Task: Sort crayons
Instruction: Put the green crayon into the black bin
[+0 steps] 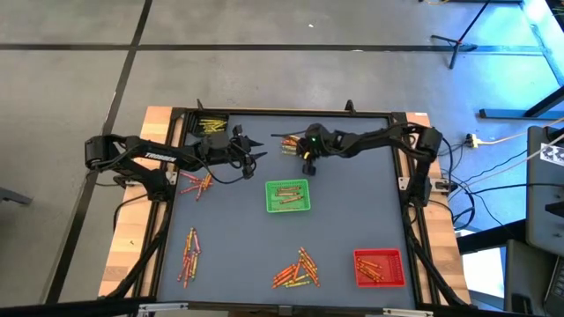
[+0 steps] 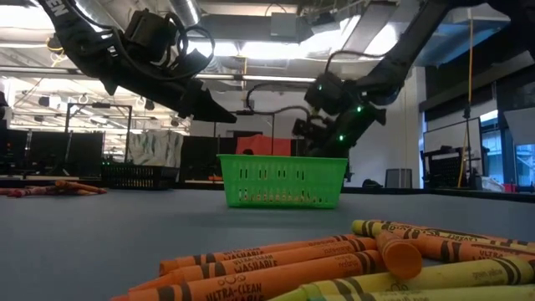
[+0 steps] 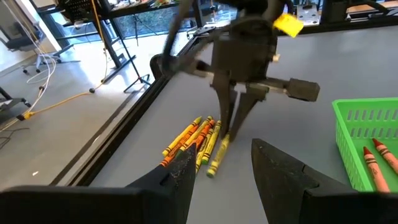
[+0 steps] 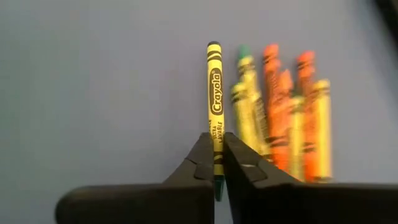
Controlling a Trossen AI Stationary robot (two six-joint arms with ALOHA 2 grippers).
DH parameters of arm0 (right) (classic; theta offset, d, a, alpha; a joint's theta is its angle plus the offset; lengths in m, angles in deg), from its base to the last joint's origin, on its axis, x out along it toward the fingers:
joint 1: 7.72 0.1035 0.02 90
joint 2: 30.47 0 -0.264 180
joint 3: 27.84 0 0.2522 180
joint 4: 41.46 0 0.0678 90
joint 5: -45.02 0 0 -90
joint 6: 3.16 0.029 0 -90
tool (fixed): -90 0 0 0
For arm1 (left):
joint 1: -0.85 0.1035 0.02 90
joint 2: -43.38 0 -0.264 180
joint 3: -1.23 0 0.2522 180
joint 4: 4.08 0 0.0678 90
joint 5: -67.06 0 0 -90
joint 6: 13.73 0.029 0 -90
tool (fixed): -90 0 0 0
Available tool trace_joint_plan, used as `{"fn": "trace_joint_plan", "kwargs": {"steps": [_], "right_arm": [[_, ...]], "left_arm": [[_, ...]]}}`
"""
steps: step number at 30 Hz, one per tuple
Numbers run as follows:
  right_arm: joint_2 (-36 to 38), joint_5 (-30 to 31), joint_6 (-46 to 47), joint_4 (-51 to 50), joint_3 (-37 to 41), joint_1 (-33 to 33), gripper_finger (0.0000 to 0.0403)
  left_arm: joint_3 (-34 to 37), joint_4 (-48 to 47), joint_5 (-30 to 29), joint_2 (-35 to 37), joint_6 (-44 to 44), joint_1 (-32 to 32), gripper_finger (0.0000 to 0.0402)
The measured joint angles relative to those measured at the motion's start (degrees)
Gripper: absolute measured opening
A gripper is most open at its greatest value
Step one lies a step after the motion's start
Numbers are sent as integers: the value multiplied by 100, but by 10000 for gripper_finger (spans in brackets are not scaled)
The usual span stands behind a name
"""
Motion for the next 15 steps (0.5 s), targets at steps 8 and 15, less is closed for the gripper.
{"fn": "trace_joint_plan", "kwargs": {"steps": [8, 15], "right_arm": [[771, 660, -151, -112, 29, 630, 13], [1286, 759, -158, -301, 25, 1134, 10]], "left_arm": [[0, 24, 161, 0, -25, -80, 138], [0, 31, 483, 0, -13, -133, 138]]}}
